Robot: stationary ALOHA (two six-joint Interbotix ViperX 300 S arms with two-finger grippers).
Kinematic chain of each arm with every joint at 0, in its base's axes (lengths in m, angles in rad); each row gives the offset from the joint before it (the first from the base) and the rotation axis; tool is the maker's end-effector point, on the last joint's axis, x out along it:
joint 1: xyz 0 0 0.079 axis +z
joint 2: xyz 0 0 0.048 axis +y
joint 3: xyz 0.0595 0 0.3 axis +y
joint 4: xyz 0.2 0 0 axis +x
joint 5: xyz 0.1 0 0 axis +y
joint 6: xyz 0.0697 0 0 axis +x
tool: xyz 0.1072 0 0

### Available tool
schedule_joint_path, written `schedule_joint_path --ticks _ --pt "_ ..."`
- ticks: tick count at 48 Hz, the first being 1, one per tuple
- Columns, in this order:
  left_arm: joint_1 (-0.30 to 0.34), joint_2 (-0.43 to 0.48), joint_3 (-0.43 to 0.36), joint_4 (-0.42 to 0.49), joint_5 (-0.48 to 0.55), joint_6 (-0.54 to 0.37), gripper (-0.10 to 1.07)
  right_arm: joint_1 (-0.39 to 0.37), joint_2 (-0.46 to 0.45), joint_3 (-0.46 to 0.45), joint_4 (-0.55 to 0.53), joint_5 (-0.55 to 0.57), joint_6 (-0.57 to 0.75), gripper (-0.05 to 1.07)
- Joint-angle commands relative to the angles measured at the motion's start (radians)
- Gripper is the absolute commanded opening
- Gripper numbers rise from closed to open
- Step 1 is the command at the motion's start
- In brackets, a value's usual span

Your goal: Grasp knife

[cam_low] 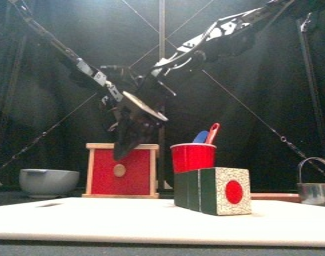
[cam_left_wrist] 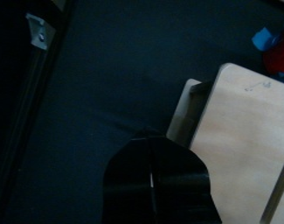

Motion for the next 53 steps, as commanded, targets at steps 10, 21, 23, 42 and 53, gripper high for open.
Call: schedule_joint_path --ticks 10,21,23,42,53 --pt "-0.041 -0.153 0.046 -0.041 -0.072 -0.002 0.06 0.066 -0.210 0.110 -0.011 -0.014 -0.002 0.22" --pt "-0.110 -0.308 0.198 -0.114 -0.229 -0.002 0.06 0.075 -0.379 0.282 -0.035 -0.124 0.015 0.22" --pt "-0.129 -0.347 0.244 -0.132 -0.268 -0.002 0.06 0.072 -0.411 0.314 -0.032 -0.156 0.017 0.22" --pt "-0.321 -0.666 0.617 -0.227 -0.626 0.003 0.06 0.005 -0.583 0.471 -0.025 -0.367 0.011 0.22" --pt "-0.449 -0.795 0.730 -0.255 -0.718 0.002 0.06 -0.055 -0.621 0.523 -0.020 -0.476 0.006 0.22"
